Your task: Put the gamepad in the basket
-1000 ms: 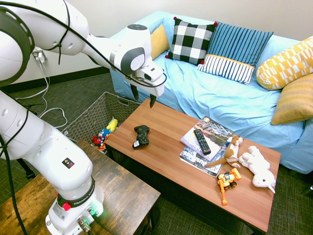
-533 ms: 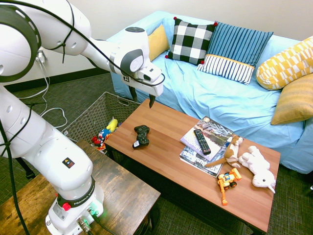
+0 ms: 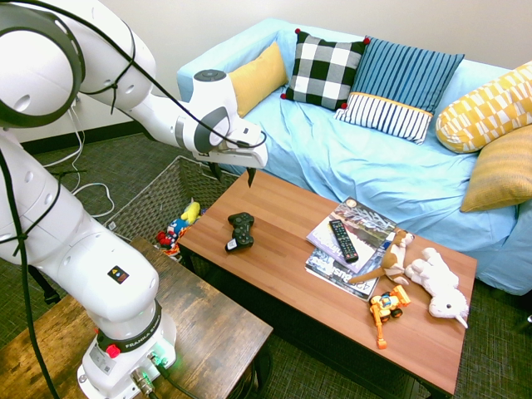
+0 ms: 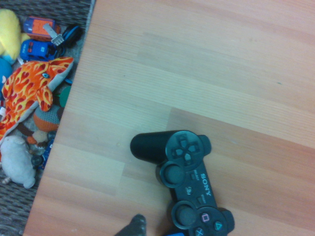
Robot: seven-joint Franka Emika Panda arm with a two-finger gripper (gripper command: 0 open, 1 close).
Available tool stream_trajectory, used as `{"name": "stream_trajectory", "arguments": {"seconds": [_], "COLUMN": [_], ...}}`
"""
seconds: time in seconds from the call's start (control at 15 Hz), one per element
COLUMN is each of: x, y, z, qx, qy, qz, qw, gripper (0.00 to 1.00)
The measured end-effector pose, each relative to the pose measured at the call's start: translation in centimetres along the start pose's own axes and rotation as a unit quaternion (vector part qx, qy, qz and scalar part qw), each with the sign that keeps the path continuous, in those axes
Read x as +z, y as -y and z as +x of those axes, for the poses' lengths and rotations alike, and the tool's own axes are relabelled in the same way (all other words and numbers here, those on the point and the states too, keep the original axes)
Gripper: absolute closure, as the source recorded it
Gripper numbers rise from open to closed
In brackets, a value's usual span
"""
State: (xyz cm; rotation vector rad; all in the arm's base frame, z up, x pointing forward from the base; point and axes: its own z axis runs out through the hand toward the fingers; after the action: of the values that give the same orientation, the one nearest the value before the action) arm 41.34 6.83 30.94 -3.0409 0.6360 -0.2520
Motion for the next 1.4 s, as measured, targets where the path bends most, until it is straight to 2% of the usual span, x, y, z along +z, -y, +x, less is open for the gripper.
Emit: {"name": "stream_trajectory", "arguments": {"seconds": [0.53,0.8,1.4], "x": [9.4,13.4,20.5], "y": [0.3,-1.2,-0.3], "z": [-1.7,-0.7,0.0], "qx": [-0.102,-0.100,-0.084], "qy": [0.005,0.017,0.055], "qz": [0.010,-0.010,-0.034], "qw": [0.995,0.995,0.994], "gripper": [0.00,0.00,0.00]}}
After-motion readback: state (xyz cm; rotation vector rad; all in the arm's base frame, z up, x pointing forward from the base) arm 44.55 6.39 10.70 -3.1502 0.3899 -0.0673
